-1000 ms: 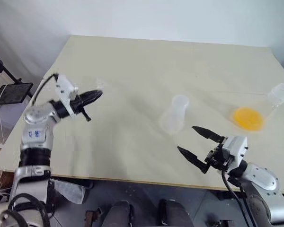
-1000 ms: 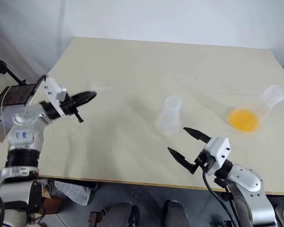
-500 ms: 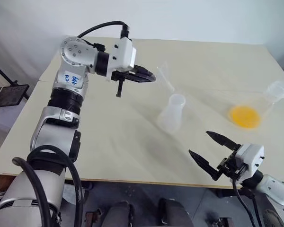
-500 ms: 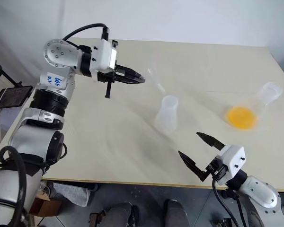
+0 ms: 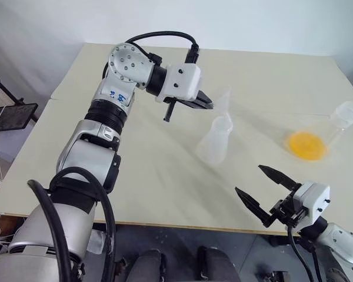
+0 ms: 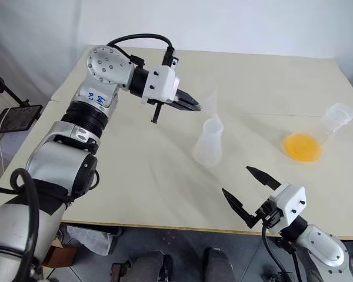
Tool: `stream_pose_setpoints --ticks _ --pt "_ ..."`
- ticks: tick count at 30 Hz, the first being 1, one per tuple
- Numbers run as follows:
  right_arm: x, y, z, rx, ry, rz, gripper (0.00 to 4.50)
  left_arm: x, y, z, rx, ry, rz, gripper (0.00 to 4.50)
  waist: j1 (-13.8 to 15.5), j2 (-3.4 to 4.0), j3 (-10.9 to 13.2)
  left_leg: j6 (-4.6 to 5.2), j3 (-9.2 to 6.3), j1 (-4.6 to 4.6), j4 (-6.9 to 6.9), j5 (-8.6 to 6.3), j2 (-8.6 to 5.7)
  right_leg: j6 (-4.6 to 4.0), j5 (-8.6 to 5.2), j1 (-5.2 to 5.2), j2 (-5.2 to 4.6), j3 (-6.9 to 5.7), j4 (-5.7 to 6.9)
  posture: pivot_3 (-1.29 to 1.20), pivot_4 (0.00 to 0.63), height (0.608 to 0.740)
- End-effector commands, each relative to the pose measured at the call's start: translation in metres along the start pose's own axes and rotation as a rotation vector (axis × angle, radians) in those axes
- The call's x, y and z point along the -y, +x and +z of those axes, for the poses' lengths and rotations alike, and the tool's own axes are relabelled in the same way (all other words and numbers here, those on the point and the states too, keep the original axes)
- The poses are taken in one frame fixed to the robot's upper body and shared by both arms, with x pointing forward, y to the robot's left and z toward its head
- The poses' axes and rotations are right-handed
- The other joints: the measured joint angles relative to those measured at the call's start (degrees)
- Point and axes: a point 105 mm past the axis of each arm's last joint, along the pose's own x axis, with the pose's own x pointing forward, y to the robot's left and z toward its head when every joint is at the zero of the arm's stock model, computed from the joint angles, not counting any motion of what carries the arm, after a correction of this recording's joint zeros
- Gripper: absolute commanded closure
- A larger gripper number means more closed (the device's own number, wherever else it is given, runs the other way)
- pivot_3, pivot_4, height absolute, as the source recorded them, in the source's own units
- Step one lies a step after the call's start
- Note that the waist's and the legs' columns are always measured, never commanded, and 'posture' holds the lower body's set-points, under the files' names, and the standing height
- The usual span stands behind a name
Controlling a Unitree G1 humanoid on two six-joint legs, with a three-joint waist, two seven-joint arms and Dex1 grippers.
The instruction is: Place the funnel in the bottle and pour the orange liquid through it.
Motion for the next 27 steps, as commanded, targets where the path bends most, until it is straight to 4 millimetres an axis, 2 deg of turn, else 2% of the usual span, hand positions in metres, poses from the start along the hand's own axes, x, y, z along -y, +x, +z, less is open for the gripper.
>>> stream_pose_setpoints --ticks 1,5,8,15,20,23,27 --pt "-0.001 0.002 0.010 0.046 -0.027 -0.008 0.00 -0.008 0.002 0.009 -0.023 0.080 -0.008 4.46 0.0 0.00 0.0 0.00 0.00 0.00 0.00 0.00 0.00 0.00 0.00 0.00 0.00 0.00 0.00 0.00 0.150 0.740" --pt "-0.002 0.003 0.010 0.050 -0.027 -0.012 0.00 -0.006 0.006 0.009 -0.021 0.080 -0.026 4.46 0.1 0.00 0.0 0.02 -0.01 -0.01 0.02 0.00 -0.02 0.00 0.00 0.01 -0.02 -0.01 0.00 0.00 0.150 0.740" --pt "-0.002 0.003 0.010 0.051 -0.027 -0.016 0.00 -0.009 0.008 0.013 0.014 0.050 -0.011 3.86 0.1 0.00 0.0 0.03 -0.01 -0.01 0.01 0.00 -0.02 0.00 0.00 0.01 -0.02 -0.01 0.00 0.00 0.150 0.740" --pt "-0.001 0.003 0.009 0.051 -0.032 -0.026 0.00 -0.011 0.014 0.017 0.068 0.004 0.014 1.65 0.0 0.00 0.0 0.03 -0.01 -0.01 0.01 0.00 -0.02 0.00 0.00 0.00 -0.02 -0.01 0.01 0.00 0.150 0.740" --pt "0.002 -0.003 0.010 0.044 -0.046 -0.057 0.00 -0.004 0.006 0.017 0.157 -0.066 0.017 0.06 0.0 0.00 0.0 0.03 -0.01 -0.01 0.01 0.00 -0.01 0.00 0.00 0.00 -0.01 -0.02 0.03 0.00 0.150 0.740" --pt "0.007 -0.012 0.013 0.051 -0.043 -0.120 0.00 0.006 -0.008 0.013 0.269 -0.174 0.047 0.02 -0.1 0.02 0.0 0.03 -0.02 0.01 0.02 0.00 -0.01 0.00 0.00 0.00 -0.02 -0.01 0.06 0.00 0.150 0.740" --pt "0.023 -0.031 0.018 0.075 -0.006 -0.274 0.00 0.027 -0.038 -0.005 0.391 -0.346 0.157 0.02 -0.4 0.05 0.0 0.02 -0.05 0.06 0.02 0.00 0.05 0.00 0.00 -0.01 0.00 0.02 0.15 0.00 0.150 0.740"
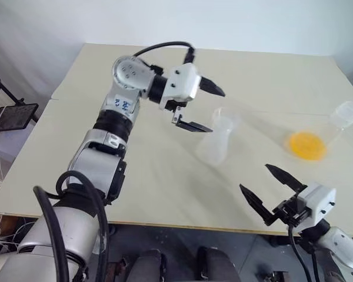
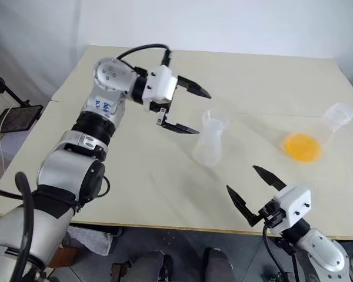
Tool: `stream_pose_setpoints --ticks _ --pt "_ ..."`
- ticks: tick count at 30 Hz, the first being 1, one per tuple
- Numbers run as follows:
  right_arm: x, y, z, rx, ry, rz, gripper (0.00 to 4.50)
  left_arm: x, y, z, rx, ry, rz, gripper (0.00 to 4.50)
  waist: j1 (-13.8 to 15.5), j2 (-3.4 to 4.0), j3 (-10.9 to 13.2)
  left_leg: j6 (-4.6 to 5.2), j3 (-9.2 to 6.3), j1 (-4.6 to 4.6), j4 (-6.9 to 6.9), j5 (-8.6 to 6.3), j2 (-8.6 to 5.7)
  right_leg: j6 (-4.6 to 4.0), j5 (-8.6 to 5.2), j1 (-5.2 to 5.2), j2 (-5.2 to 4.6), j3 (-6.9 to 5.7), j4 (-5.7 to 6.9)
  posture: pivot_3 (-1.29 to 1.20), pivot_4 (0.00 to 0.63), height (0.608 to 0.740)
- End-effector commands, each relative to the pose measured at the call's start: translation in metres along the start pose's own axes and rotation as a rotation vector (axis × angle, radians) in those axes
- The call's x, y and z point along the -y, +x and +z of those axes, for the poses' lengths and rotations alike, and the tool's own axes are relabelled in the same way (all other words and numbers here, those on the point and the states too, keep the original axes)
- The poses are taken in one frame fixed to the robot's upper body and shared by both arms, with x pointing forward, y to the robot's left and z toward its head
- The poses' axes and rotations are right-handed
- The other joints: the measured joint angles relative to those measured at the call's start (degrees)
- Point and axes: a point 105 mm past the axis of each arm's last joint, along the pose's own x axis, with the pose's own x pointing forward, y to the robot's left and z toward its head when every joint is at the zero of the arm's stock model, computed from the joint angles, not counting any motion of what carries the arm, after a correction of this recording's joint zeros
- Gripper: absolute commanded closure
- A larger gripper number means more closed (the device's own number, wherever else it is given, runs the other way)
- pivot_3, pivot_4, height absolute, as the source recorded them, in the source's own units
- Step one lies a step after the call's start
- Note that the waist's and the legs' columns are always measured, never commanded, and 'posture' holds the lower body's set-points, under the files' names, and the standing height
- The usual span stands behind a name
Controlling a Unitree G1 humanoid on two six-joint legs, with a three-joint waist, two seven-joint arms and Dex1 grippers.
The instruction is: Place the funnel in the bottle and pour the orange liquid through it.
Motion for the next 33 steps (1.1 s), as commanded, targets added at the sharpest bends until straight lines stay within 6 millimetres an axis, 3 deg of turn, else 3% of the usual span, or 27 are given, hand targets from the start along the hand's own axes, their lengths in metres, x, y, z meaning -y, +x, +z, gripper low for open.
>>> stream_pose_setpoints --ticks 1,4,9,12,16,21,23,27,33 --pt "0.017 -0.018 0.018 0.056 -0.015 -0.132 0.00 0.006 -0.036 0.000 0.112 -0.088 0.125 0.02 -0.1 0.00 0.0 0.00 -0.01 0.01 0.00 0.00 0.01 0.00 0.00 -0.01 0.01 0.02 0.00 0.00 0.150 0.740" --pt "0.033 -0.045 0.021 0.043 -0.037 -0.296 0.00 0.029 -0.073 -0.027 0.096 -0.198 0.298 0.02 -0.1 0.06 0.0 -0.01 -0.03 0.02 -0.01 -0.01 0.02 0.00 0.00 -0.02 -0.01 0.04 0.04 0.00 0.150 0.740" --pt "0.054 -0.086 0.019 0.006 -0.094 -0.535 0.00 0.064 -0.103 -0.052 0.037 -0.290 0.471 0.02 0.3 0.07 0.0 -0.03 -0.23 0.05 0.02 -0.02 -0.03 0.00 0.00 0.09 -0.09 0.46 0.04 0.00 0.150 0.740" --pt "0.069 -0.114 0.016 -0.009 -0.116 -0.699 0.00 0.080 -0.110 -0.058 0.014 -0.326 0.516 0.02 0.4 0.07 0.0 -0.04 -0.36 0.05 0.02 -0.02 -0.10 0.00 0.00 0.11 -0.14 0.64 0.06 0.00 0.150 0.740" --pt "0.076 -0.124 0.010 -0.064 -0.144 -0.713 0.00 0.088 -0.107 -0.053 0.027 -0.337 0.529 0.02 0.0 0.08 -0.1 -0.08 -0.34 0.07 -0.03 -0.05 -0.12 -0.01 0.00 0.08 -0.15 0.74 0.05 0.00 0.150 0.740" --pt "0.089 -0.114 0.010 -0.084 -0.107 -0.678 0.00 0.098 -0.101 -0.044 0.051 -0.364 0.532 0.02 -0.7 0.25 -0.1 -0.16 -0.24 0.16 -0.08 -0.09 0.06 -0.05 -0.03 0.06 -0.18 0.91 0.04 0.00 0.150 0.740" --pt "0.116 -0.102 0.008 -0.113 -0.006 -0.770 0.00 0.104 -0.093 -0.039 0.069 -0.385 0.519 0.02 -1.5 0.28 -0.2 -0.17 -0.23 0.16 -0.08 -0.09 0.11 -0.08 -0.04 0.06 -0.18 0.94 0.05 0.00 0.150 0.740" --pt "0.139 -0.061 0.021 -0.075 0.040 -0.696 0.00 0.109 -0.084 -0.028 0.094 -0.400 0.535 0.02 -1.4 0.34 -0.2 -0.18 -0.17 0.19 -0.05 -0.08 0.15 -0.14 -0.07 0.05 -0.26 1.01 0.04 0.00 0.150 0.740" --pt "0.171 -0.038 0.021 -0.117 0.076 -0.717 0.00 0.115 -0.076 -0.021 0.098 -0.416 0.558 0.02 0.1 0.39 -0.2 -0.25 -0.27 0.10 -0.05 -0.05 0.12 -0.21 -0.11 0.04 -0.17 0.94 0.07 0.00 0.150 0.740"
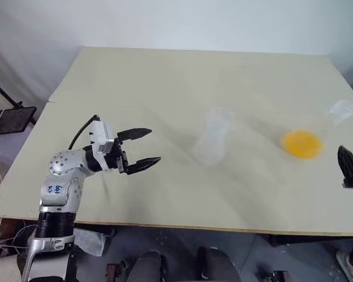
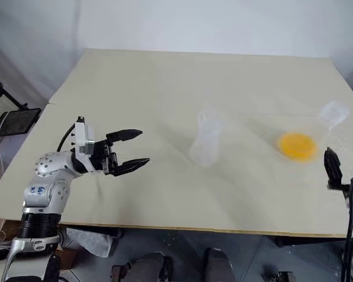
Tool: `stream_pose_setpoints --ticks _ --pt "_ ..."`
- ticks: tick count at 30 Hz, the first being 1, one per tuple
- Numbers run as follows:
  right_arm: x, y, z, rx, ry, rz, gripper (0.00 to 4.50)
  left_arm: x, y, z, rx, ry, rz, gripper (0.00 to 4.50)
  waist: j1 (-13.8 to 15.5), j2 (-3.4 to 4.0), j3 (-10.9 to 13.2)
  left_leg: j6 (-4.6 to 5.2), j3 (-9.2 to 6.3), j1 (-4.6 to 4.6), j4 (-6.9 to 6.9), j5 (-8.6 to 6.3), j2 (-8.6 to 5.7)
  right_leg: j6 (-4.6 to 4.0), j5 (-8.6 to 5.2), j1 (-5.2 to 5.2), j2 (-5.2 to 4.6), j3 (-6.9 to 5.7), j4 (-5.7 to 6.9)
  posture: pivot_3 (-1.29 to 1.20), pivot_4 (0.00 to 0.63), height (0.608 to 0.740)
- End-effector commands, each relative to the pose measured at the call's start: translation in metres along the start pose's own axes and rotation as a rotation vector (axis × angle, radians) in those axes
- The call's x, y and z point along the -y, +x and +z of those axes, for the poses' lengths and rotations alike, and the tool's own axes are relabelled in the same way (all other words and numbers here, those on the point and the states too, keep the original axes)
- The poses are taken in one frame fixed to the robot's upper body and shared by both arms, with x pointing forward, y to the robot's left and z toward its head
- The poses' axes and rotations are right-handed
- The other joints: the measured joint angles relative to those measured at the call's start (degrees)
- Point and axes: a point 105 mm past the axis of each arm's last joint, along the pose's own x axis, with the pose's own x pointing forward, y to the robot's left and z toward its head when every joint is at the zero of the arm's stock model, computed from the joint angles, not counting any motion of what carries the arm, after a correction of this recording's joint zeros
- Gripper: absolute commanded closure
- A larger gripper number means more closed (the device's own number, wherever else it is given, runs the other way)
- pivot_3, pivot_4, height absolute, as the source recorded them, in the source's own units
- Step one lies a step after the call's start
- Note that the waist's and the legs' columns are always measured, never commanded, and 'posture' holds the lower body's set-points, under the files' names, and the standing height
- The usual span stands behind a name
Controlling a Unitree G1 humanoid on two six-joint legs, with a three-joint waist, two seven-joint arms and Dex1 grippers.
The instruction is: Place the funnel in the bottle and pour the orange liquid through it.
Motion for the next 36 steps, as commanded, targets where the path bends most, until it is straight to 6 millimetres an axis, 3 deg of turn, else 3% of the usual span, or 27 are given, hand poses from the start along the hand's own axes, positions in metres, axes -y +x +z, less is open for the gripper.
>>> stream_pose_setpoints --ticks 1,10,21,36 --pt "0.010 0.014 0.005 -0.018 0.022 -0.041 0.00 0.007 0.003 0.011 0.031 0.021 -0.001 0.02 0.0 0.00 0.0 0.03 0.03 -0.01 0.02 0.01 -0.04 0.01 0.01 0.00 -0.01 0.03 -0.01 0.00 0.150 0.740" --pt "0.001 0.048 0.014 0.003 0.052 -0.009 0.00 0.010 0.008 0.017 0.050 0.011 0.007 0.02 -0.2 0.02 0.0 0.07 0.10 -0.03 0.03 0.03 -0.06 0.03 0.01 0.01 0.10 0.01 -0.04 0.00 0.150 0.740" --pt "-0.010 0.078 0.007 -0.011 0.087 0.027 0.00 0.009 0.010 0.022 0.052 0.023 -0.003 0.02 -0.2 0.02 0.0 0.08 0.09 -0.05 0.02 0.04 -0.07 0.04 0.02 0.00 0.12 -0.07 -0.04 0.00 0.150 0.740" --pt "-0.005 0.117 0.012 0.059 0.084 0.027 0.00 0.008 0.006 0.025 0.053 0.058 0.007 0.02 -0.4 0.03 0.0 0.06 0.08 -0.06 0.01 0.04 -0.07 0.04 0.02 0.00 0.15 -0.15 -0.06 0.00 0.150 0.740"
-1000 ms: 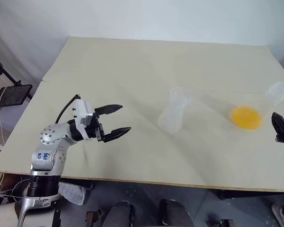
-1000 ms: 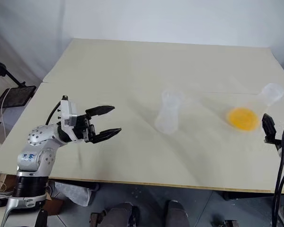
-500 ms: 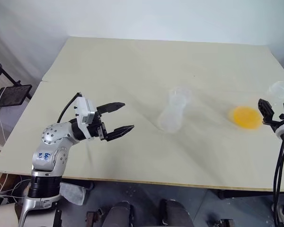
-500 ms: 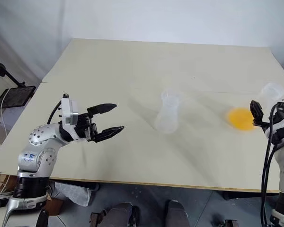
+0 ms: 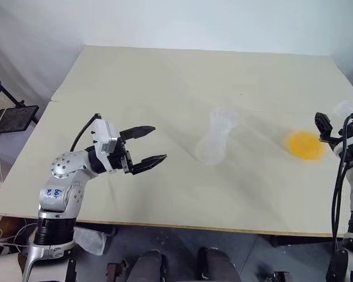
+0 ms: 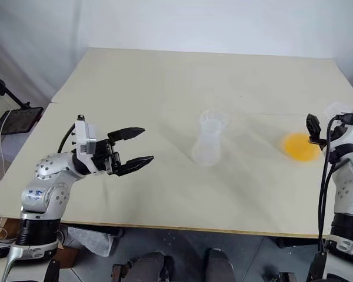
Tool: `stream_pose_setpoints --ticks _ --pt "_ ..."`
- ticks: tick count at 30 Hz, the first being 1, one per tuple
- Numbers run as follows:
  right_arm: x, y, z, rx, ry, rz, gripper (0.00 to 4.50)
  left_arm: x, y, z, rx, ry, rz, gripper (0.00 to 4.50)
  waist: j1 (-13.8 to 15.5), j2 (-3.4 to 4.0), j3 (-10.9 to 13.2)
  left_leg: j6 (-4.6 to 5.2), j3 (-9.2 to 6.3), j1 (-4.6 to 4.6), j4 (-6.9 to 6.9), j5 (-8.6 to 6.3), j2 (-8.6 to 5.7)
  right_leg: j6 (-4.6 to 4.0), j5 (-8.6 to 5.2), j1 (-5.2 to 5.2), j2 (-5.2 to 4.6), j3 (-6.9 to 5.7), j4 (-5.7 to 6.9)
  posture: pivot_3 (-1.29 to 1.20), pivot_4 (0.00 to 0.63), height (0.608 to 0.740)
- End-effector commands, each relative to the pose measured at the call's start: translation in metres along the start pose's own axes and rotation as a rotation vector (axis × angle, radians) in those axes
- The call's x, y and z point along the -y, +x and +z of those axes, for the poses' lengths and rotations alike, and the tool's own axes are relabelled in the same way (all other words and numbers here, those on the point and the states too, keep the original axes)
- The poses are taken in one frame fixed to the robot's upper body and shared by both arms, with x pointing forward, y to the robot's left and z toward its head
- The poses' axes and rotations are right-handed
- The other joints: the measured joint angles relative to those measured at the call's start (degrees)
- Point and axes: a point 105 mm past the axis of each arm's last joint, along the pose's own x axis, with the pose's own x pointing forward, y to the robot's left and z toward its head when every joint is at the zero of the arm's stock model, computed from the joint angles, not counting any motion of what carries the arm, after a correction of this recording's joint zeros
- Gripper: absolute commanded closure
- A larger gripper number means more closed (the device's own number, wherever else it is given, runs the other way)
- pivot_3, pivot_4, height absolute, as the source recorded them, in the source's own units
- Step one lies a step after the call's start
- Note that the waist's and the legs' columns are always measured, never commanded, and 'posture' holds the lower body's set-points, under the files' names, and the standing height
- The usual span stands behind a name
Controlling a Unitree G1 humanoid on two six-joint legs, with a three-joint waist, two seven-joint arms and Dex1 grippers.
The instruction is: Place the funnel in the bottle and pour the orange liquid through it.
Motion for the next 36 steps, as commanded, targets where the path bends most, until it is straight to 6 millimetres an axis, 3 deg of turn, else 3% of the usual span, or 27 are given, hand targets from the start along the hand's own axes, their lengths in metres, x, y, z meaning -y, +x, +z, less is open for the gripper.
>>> stream_pose_setpoints --ticks 1,6,7,14,16,19,21,28,31,33,36 --pt "0.003 0.004 0.018 0.071 -0.027 0.002 0.41 0.002 -0.002 0.013 0.030 0.058 -0.009 0.00 0.0 0.00 0.0 -0.01 0.00 0.00 0.00 0.00 0.02 0.00 0.00 0.00 -0.01 0.00 0.00 0.00 0.150 0.740" --pt "-0.001 0.006 0.018 0.079 -0.022 0.017 1.97 0.003 -0.004 0.012 0.030 0.059 -0.007 0.00 -0.3 0.01 0.0 -0.01 -0.01 -0.01 0.00 0.01 0.02 0.00 0.00 0.00 -0.02 -0.01 -0.01 0.00 0.150 0.740" --pt "-0.001 0.006 0.017 0.079 -0.022 0.019 2.04 0.003 -0.004 0.011 0.030 0.059 -0.007 0.00 -0.3 0.01 0.0 -0.01 -0.01 -0.01 0.00 0.00 0.02 0.00 0.00 0.00 -0.02 -0.01 -0.01 0.00 0.150 0.740" --pt "-0.017 0.005 0.035 0.154 0.003 0.093 2.04 0.003 -0.004 0.010 0.032 0.059 -0.006 0.00 -1.0 0.05 0.0 -0.03 -0.01 -0.01 -0.02 0.01 0.05 0.00 0.00 0.00 -0.04 -0.01 -0.02 0.00 0.150 0.740" --pt "-0.046 0.003 0.053 0.198 -0.055 0.197 2.04 0.001 -0.002 0.009 0.032 0.064 -0.006 0.00 -1.1 0.25 0.1 -0.03 -0.01 -0.02 -0.02 0.01 0.05 0.00 0.00 -0.01 -0.04 -0.01 -0.02 0.00 0.150 0.740" --pt "-0.084 -0.003 0.064 0.226 -0.114 0.318 2.04 -0.002 -0.001 0.009 0.034 0.070 -0.007 0.00 -1.2 0.42 0.2 -0.05 -0.01 -0.06 -0.03 0.02 0.07 0.00 0.00 -0.08 -0.08 0.01 -0.01 0.00 0.150 0.740" --pt "-0.112 -0.007 0.067 0.229 -0.192 0.394 2.04 -0.003 0.001 0.009 0.035 0.071 -0.008 0.00 -1.2 0.42 0.2 -0.11 -0.01 -0.05 -0.04 0.02 0.15 0.00 0.00 -0.09 -0.05 0.00 -0.01 0.00 0.150 0.740" --pt "-0.170 -0.024 0.061 0.223 -0.498 0.480 2.04 -0.004 0.004 0.009 0.036 0.073 -0.014 0.00 -0.7 0.42 0.2 -0.10 -0.10 -0.10 -0.02 0.02 -0.01 0.00 0.00 -0.10 -0.08 -0.07 -0.01 0.00 0.150 0.740" --pt "-0.183 -0.029 0.061 0.237 -0.527 0.504 2.04 -0.003 0.006 0.009 0.038 0.071 -0.018 0.00 -0.7 0.41 0.3 -0.09 -0.13 -0.11 -0.03 0.01 -0.05 0.00 0.00 -0.10 -0.10 -0.10 -0.02 0.00 0.150 0.740" --pt "-0.190 -0.031 0.059 0.261 -0.642 0.520 2.04 -0.003 0.007 0.009 0.039 0.070 -0.020 0.00 -0.7 0.41 0.3 -0.09 -0.14 -0.12 -0.03 0.01 -0.06 0.01 0.00 -0.09 -0.06 -0.15 -0.04 0.00 0.150 0.740" --pt "-0.188 -0.030 0.063 0.290 -0.716 0.477 2.04 -0.003 0.008 0.009 0.042 0.069 -0.023 0.00 -0.9 0.41 0.3 -0.09 -0.12 -0.12 -0.04 0.02 -0.05 0.01 0.00 -0.10 -0.03 -0.16 -0.04 0.00 0.150 0.740"
